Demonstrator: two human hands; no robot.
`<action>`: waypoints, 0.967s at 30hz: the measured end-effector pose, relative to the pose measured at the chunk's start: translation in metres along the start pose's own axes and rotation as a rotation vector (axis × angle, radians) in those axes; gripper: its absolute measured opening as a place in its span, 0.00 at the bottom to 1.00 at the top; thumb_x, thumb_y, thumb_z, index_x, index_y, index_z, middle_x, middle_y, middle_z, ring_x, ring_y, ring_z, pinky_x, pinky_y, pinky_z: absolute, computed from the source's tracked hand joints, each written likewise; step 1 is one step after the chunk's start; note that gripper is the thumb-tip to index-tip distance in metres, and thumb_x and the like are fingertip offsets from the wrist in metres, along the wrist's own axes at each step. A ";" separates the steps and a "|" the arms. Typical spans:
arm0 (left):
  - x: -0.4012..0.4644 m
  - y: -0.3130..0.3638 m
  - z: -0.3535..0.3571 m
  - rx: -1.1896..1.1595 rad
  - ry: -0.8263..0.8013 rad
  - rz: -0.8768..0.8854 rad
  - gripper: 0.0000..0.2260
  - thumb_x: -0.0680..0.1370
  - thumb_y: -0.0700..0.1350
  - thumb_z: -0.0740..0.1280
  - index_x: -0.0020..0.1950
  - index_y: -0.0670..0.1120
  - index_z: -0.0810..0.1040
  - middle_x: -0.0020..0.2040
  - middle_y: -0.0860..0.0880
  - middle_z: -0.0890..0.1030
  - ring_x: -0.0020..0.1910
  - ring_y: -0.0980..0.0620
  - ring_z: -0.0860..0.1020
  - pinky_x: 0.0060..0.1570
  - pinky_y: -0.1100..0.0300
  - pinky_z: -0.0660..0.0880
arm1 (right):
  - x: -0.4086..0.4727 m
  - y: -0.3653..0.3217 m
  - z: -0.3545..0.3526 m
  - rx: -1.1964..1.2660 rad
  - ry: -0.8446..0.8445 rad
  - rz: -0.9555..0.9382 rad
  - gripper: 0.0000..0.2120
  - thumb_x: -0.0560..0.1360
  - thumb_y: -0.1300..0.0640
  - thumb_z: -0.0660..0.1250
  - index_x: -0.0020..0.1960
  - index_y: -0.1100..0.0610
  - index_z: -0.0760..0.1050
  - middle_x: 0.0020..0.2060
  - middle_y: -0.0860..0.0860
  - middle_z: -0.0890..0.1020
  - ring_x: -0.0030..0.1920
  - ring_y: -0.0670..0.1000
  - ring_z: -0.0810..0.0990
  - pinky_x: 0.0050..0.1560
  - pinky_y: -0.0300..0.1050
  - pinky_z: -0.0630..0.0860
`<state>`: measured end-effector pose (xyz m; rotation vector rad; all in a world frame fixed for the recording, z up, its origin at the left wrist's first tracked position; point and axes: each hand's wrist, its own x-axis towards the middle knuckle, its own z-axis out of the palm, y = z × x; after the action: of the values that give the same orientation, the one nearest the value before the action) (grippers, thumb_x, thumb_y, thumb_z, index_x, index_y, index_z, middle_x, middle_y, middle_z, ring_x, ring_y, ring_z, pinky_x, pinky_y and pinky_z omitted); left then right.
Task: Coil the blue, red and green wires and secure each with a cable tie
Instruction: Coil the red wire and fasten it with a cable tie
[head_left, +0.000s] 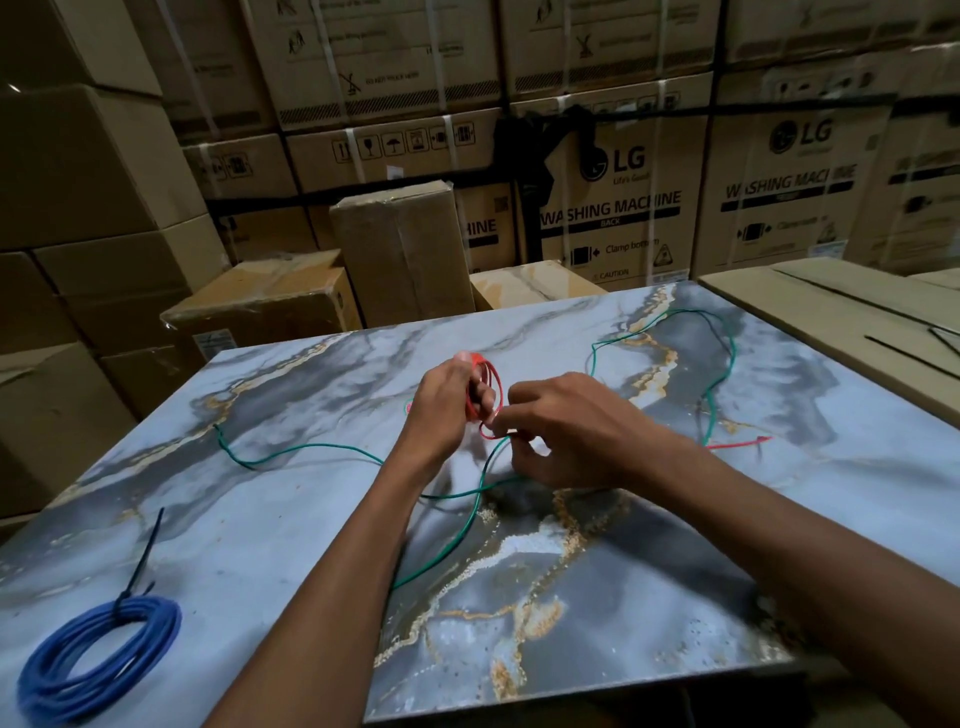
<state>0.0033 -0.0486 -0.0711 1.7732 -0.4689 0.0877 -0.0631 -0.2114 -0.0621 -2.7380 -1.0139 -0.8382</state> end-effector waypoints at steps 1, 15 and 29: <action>-0.001 0.001 0.001 0.021 -0.024 0.016 0.20 0.87 0.49 0.51 0.42 0.42 0.72 0.32 0.49 0.79 0.30 0.56 0.76 0.35 0.63 0.75 | -0.001 0.000 -0.001 0.004 0.019 -0.005 0.10 0.70 0.60 0.71 0.50 0.52 0.86 0.40 0.50 0.84 0.31 0.53 0.78 0.31 0.40 0.66; -0.002 0.009 0.012 -0.260 -0.210 -0.060 0.17 0.87 0.46 0.52 0.40 0.44 0.69 0.26 0.53 0.64 0.25 0.57 0.60 0.25 0.67 0.59 | 0.001 0.027 0.005 0.363 0.398 0.303 0.07 0.74 0.60 0.76 0.52 0.55 0.88 0.42 0.50 0.85 0.37 0.47 0.81 0.37 0.35 0.75; -0.004 0.017 0.001 -0.666 -0.344 -0.221 0.18 0.86 0.49 0.53 0.38 0.45 0.68 0.26 0.53 0.61 0.21 0.59 0.57 0.37 0.58 0.61 | -0.005 0.018 0.007 0.742 0.217 0.606 0.21 0.86 0.44 0.56 0.54 0.56 0.82 0.34 0.41 0.80 0.31 0.37 0.75 0.37 0.34 0.71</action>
<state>-0.0069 -0.0517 -0.0569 1.1678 -0.4736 -0.4857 -0.0516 -0.2257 -0.0687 -2.0564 -0.3042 -0.4946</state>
